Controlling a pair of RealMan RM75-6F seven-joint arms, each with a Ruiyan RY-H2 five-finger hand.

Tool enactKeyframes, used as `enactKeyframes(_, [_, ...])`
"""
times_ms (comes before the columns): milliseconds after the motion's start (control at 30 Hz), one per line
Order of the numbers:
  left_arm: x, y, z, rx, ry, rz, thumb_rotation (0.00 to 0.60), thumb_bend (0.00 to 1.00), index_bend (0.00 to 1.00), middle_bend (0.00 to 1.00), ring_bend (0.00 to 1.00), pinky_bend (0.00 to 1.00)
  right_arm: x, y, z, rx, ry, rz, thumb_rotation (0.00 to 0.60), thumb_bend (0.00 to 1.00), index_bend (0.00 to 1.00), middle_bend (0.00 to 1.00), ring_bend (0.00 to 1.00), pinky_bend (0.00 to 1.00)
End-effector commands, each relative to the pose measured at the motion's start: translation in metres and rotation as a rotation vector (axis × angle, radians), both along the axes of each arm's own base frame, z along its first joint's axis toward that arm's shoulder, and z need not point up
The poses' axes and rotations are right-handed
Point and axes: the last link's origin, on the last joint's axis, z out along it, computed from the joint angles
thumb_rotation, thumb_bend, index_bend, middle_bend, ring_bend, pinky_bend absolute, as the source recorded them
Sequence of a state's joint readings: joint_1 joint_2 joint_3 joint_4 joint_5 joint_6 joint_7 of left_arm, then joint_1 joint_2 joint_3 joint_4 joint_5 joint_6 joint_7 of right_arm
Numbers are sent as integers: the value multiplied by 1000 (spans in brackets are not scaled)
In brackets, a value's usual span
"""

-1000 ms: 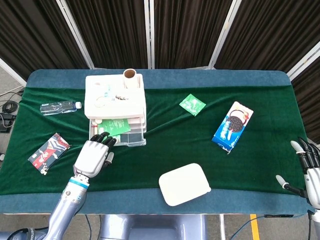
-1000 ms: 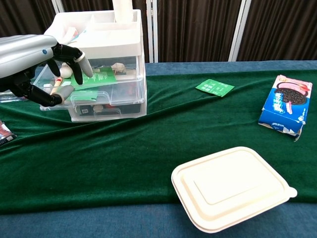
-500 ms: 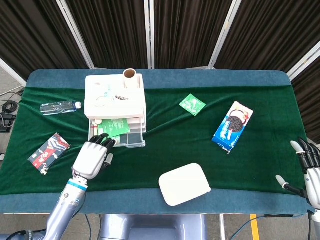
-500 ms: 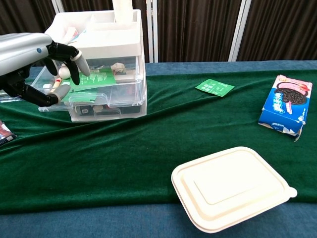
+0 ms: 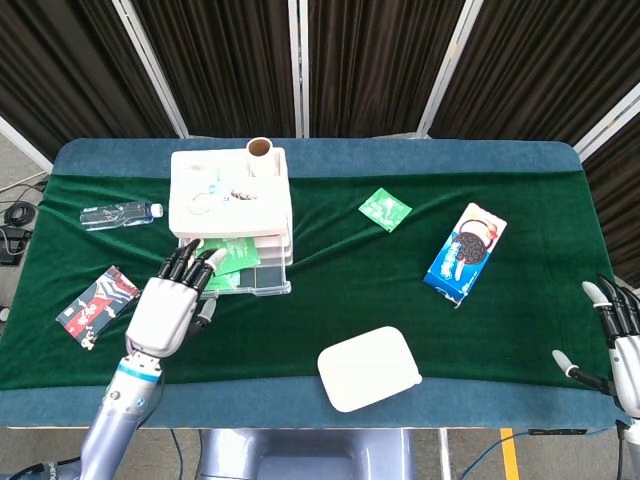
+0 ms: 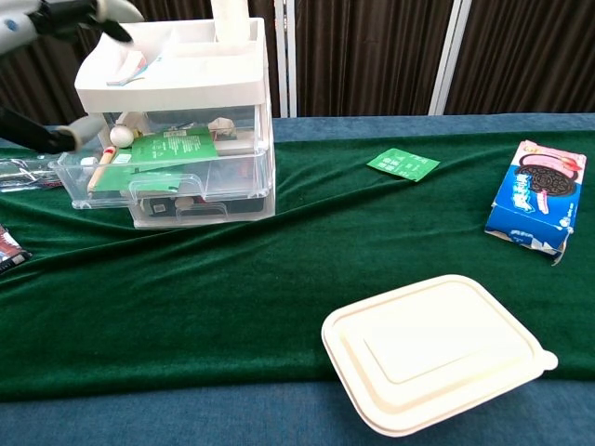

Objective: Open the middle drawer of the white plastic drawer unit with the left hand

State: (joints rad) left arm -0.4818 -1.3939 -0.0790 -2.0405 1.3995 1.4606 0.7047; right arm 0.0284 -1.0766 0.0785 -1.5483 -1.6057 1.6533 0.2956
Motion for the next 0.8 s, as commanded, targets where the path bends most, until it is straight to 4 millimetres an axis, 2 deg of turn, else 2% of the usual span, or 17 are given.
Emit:
enactKeyframes(33, [-19, -13, 12, 63, 19, 0, 600, 365, 11, 20, 0, 32, 0, 0, 0, -1, 2, 0, 600, 84, 71, 0, 0, 0])
enactKeyframes(133, [-48, -28, 20, 108, 36, 39, 600, 324, 0, 0, 0, 1, 0, 0, 0, -4, 6, -2, 600, 84, 71, 0, 0, 0])
enactKeyframes(433, [-116, -61, 32, 166, 103, 142, 600, 257, 0, 0, 0, 0, 4, 0, -8, 6, 45, 5, 600, 84, 71, 0, 0, 0])
enactKeyframes(667, [-156, -83, 33, 144, 115, 247, 600, 250, 0, 0, 0, 0, 6, 0, -14, 15, 66, 7, 600, 84, 66, 0, 0, 0])
enactKeyframes(800, [-161, -85, 36, 140, 107, 259, 600, 249, 0, 0, 0, 0, 6, -1, -16, 21, 74, 6, 600, 84, 66, 0, 0, 0])
